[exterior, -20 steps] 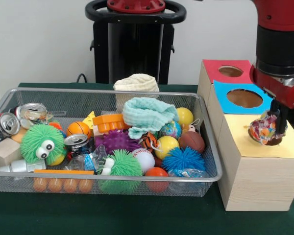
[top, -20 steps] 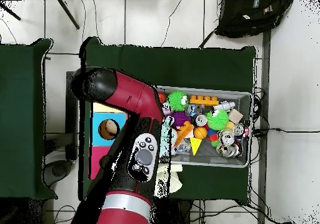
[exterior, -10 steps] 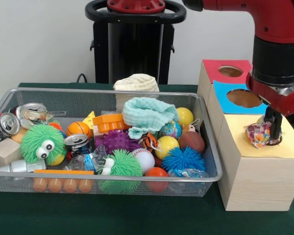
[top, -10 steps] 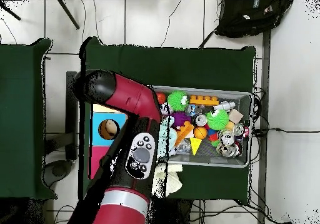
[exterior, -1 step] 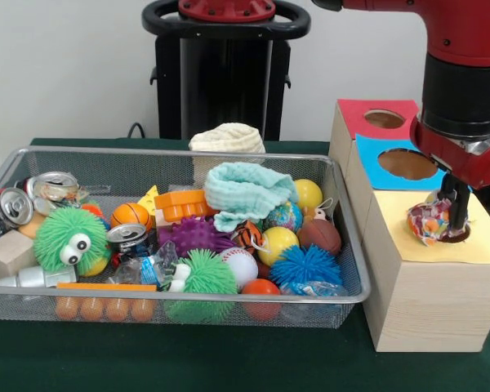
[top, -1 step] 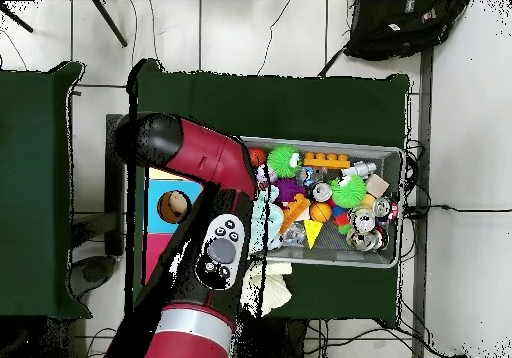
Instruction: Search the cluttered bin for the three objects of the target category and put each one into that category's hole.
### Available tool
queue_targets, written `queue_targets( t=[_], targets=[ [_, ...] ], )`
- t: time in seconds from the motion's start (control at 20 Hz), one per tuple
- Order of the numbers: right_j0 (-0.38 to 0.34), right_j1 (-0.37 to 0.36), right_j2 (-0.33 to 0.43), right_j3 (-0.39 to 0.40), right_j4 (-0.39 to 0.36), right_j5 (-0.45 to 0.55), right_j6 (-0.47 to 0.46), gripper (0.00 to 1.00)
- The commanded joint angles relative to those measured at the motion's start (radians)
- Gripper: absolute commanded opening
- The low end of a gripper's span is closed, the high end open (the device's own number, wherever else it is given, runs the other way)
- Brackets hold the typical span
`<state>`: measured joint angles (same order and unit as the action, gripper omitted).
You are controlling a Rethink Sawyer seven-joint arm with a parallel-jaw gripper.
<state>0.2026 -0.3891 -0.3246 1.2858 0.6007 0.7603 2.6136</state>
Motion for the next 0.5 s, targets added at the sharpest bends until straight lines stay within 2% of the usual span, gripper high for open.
queue_targets(
  t=[0.05, 0.5],
  targets=[
    [-0.007, -0.007, 0.061, 0.111, -0.015, -0.012, 0.145, 0.00],
    [-0.033, 0.025, 0.153, 0.135, 0.020, -0.084, 0.088, 0.00]
  ],
)
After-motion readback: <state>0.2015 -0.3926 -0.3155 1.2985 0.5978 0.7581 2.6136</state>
